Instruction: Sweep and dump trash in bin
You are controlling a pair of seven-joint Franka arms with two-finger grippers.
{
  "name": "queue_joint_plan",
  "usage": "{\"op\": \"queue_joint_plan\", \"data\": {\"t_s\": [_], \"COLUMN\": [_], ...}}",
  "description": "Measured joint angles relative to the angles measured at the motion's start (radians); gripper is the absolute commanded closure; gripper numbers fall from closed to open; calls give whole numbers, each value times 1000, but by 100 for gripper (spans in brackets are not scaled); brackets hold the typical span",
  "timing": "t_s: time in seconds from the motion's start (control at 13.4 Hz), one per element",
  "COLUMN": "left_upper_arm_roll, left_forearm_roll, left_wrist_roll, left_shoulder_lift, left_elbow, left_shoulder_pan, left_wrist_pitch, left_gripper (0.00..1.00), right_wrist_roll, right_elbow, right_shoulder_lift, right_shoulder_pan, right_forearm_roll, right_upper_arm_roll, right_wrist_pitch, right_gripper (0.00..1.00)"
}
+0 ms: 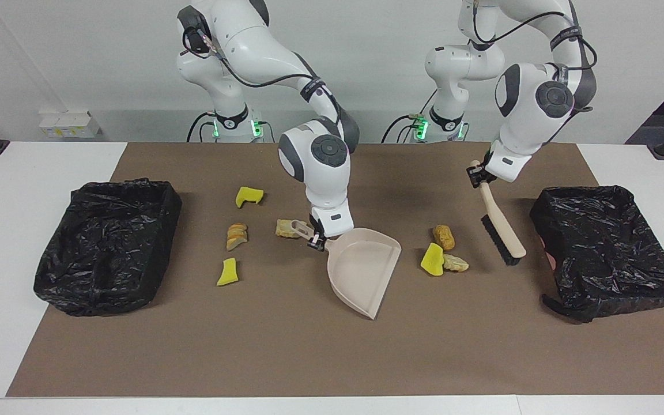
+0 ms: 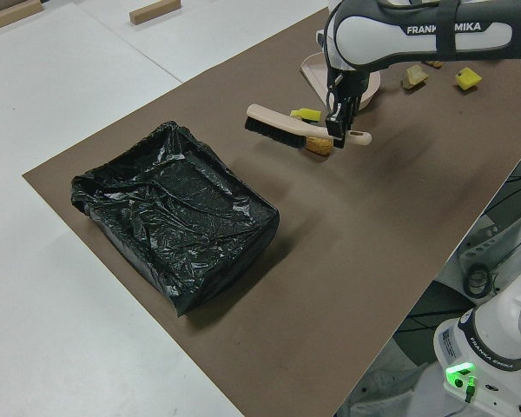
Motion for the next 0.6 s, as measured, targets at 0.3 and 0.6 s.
{"op": "queue_joint_plan", "data": {"t_s": [0.3,0.6], "left_upper_arm_roll": [-17,-27], "left_forearm_roll": [-58,-67], "left_wrist_roll": [-23,-44], "left_shoulder_lift": [54,92], "left_elbow": [-25,-27], "left_shoulder_pan": [-5,-90], "left_wrist_pitch": [74,165], "left_gripper": [100,100], "right_wrist_roll": [-171,-254], "right_elbow": [-39,-70], "right_shoulder_lift": [-19,-41], "right_shoulder_pan": [2,8], "right_forearm_roll": [-6,-34], "right_upper_arm_roll": [2,5], "right_wrist_pitch": [1,1], "right_gripper": [100,100]}}
